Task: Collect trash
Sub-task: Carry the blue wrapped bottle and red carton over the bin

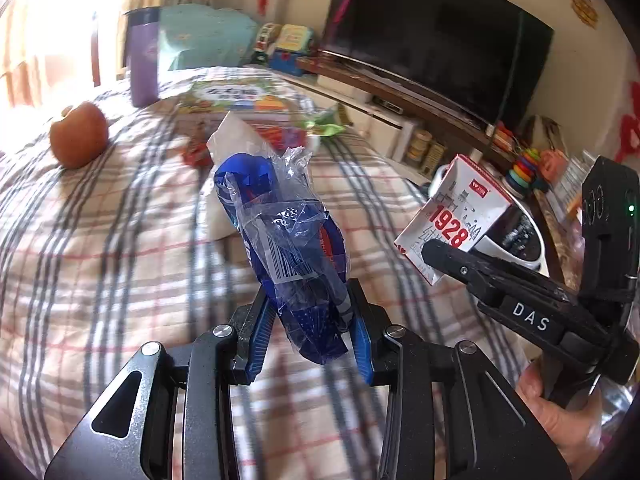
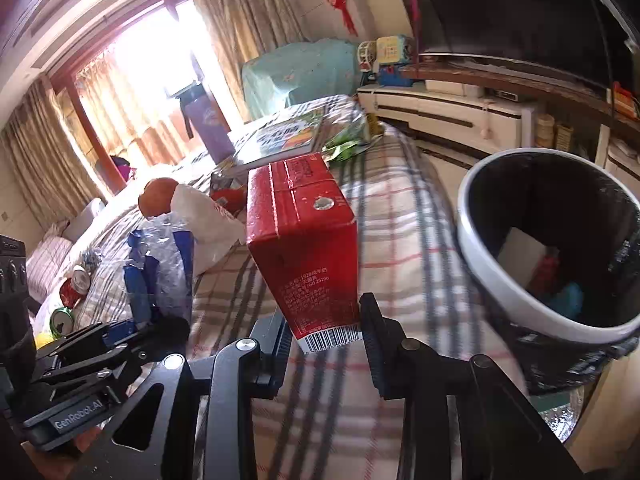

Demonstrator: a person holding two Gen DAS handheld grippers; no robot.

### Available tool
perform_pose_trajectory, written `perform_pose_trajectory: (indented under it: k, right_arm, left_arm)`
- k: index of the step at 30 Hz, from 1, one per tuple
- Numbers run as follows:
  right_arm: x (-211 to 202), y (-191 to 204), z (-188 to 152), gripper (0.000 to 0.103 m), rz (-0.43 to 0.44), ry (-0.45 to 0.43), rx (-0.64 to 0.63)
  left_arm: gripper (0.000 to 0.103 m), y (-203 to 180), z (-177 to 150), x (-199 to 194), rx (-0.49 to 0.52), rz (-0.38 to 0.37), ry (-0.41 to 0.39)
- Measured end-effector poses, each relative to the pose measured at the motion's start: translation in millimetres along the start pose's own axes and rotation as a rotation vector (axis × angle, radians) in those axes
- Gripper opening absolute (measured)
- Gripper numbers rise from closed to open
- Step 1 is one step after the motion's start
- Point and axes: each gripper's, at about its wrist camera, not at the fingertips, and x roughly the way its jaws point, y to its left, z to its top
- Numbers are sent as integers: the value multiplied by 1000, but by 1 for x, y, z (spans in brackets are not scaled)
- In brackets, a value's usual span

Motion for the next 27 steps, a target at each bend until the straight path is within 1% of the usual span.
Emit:
perform_pose_trajectory:
  k: [8, 13, 27]
  right_arm:
    - [-24, -20, 2, 33, -31, -47, 37]
    - [-35, -31, 0, 33, -49, -67, 55]
    - [-55, -62, -7, 33, -86, -86, 103]
  left_arm:
    - [34, -32, 3, 5, 60, -52, 7]
    - [34, -45, 4, 10, 85, -71, 19]
    - [33, -74, 3, 22, 138, -104, 47]
